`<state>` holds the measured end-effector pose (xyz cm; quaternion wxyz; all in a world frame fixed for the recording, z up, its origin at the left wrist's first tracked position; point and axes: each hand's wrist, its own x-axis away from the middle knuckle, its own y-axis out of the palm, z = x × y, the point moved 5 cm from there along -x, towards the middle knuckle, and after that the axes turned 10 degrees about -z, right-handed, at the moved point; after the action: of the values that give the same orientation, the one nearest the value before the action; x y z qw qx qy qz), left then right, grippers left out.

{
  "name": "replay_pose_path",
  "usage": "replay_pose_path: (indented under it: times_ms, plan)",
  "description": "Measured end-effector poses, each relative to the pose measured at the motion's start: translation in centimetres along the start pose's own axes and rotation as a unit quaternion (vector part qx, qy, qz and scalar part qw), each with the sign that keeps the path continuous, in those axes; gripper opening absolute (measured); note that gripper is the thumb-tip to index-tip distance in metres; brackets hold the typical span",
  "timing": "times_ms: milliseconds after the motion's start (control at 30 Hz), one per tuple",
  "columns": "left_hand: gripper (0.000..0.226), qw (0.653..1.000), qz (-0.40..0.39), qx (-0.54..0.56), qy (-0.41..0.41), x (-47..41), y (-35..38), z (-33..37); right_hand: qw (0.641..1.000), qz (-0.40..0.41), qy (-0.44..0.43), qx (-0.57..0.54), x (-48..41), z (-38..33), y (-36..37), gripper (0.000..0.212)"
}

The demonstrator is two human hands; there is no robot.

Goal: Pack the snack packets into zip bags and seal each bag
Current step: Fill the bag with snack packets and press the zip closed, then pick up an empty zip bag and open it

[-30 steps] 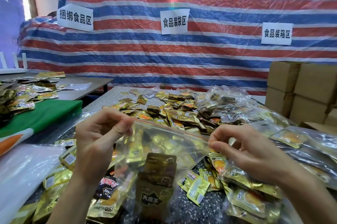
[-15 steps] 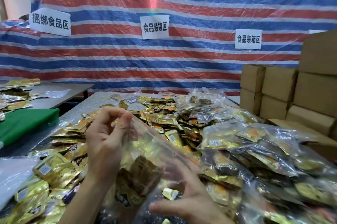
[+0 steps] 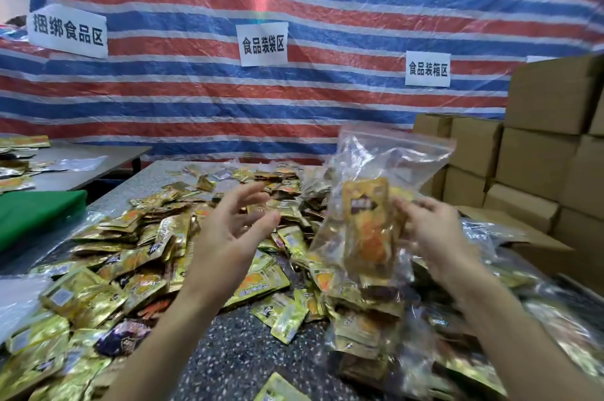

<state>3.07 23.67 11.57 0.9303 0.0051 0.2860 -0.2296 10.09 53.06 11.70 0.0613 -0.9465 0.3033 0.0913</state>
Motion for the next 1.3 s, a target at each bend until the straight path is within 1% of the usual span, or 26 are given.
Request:
replay_pose_path:
  times_ms: [100, 167, 267, 367, 433, 500, 533, 600, 667, 767, 867, 900, 967, 1000, 1033, 1067, 1100, 1133, 1167, 1200, 1233, 1267, 1300]
  plan:
    - [0.031, 0.999, -0.033, -0.006, -0.021, 1.0, 0.5, -0.8, 0.988, 0.107, 0.02, 0.112, -3.6, -1.3, -4.1, 0.029]
    - [0.02, 0.999, -0.04, -0.013, -0.027, 1.3, 0.6, -1.2, 0.969, 0.146, 0.045, 0.195, -5.1, -2.0, -5.7, 0.036]
    - [0.015, 0.998, -0.046, -0.022, -0.04, 1.7, 0.4, -1.8, 0.933, 0.13, 0.111, 0.316, -6.5, -1.1, -5.6, 0.035]
    - [0.015, 0.997, -0.044, -0.032, -0.052, 2.2, -0.2, -2.1, 0.887, 0.121, 0.161, 0.416, -6.2, 0.1, -3.9, 0.045]
    - [0.018, 0.997, -0.045, -0.041, -0.053, 2.6, -0.8, -2.2, 0.856, 0.133, 0.152, 0.476, -5.3, -0.1, -2.5, 0.048]
    - [0.018, 0.996, -0.034, -0.049, -0.061, 3.1, -1.7, -2.3, 0.835, 0.153, 0.097, 0.52, -4.1, -0.8, -0.4, 0.049]
    - [0.018, 0.996, -0.027, -0.05, -0.068, 3.3, -2.2, -2.5, 0.836, 0.153, 0.05, 0.524, -3.3, -1.1, 1.1, 0.047]
    - [0.017, 0.996, -0.015, -0.05, -0.076, 3.8, -3.1, -2.6, 0.857, 0.111, -0.052, 0.5, -1.3, -1.5, 4.9, 0.042]
    - [0.017, 0.996, -0.005, -0.058, -0.074, 4.3, -4.1, -2.5, 0.875, 0.037, -0.14, 0.462, 1.0, -1.6, 8.9, 0.037]
    - [0.014, 0.993, 0.009, -0.088, -0.074, 5.3, -5.8, -2.5, 0.884, -0.075, -0.244, 0.391, 4.0, -1.2, 13.5, 0.027]
    - [0.012, 0.988, 0.031, -0.124, -0.091, 6.6, -8.1, -3.0, 0.888, -0.142, -0.296, 0.324, 6.1, 0.2, 16.2, 0.017]
    - [0.012, 0.985, 0.043, -0.132, -0.103, 7.1, -9.0, -3.4, 0.89, -0.158, -0.298, 0.306, 6.7, 1.0, 16.8, 0.014]
    - [0.01, 0.974, 0.082, -0.173, -0.125, 8.5, -11.4, -4.3, 0.895, -0.185, -0.299, 0.275, 7.8, 3.2, 17.7, 0.017]
    - [0.01, 0.96, 0.108, -0.221, -0.135, 9.1, -13.0, -4.7, 0.896, -0.19, -0.303, 0.264, 8.3, 4.3, 18.0, 0.022]
    - [0.011, 0.938, 0.139, -0.283, -0.144, 9.7, -14.8, -5.1, 0.896, -0.194, -0.308, 0.255, 8.8, 5.2, 18.2, 0.031]
    - [0.014, 0.906, 0.169, -0.355, -0.156, 10.3, -16.8, -5.3, 0.897, -0.196, -0.314, 0.243, 9.2, 6.0, 18.2, 0.043]
    - [0.02, 0.863, 0.19, -0.433, -0.179, 10.8, -18.7, -5.6, 0.9, -0.198, -0.314, 0.228, 9.4, 6.6, 18.2, 0.054]
    - [0.026, 0.81, 0.191, -0.508, -0.222, 11.3, -20.6, -6.1, 0.904, -0.201, -0.311, 0.213, 9.4, 6.9, 18.1, 0.061]
    - [0.032, 0.751, 0.17, -0.569, -0.288, 11.8, -22.4, -6.9, 0.907, -0.202, -0.308, 0.203, 9.3, 7.2, 18.0, 0.062]
    - [0.034, 0.7, 0.14, -0.598, -0.364, 12.4, -23.8, -7.9, 0.91, -0.202, -0.304, 0.198, 9.3, 7.4, 17.9, 0.061]
    - [0.032, 0.664, 0.118, -0.601, -0.428, 13.2, -24.8, -8.7, 0.912, -0.201, -0.302, 0.193, 9.3, 7.6, 17.8, 0.059]
    - [0.026, 0.646, 0.107, -0.596, -0.465, 13.9, -25.5, -9.2, 0.913, -0.201, -0.301, 0.186, 9.3, 7.7, 17.7, 0.057]
    - [0.021, 0.641, 0.108, -0.592, -0.477, 14.5, -25.8, -9.4, 0.915, -0.201, -0.3, 0.179, 9.3, 7.9, 17.6, 0.054]
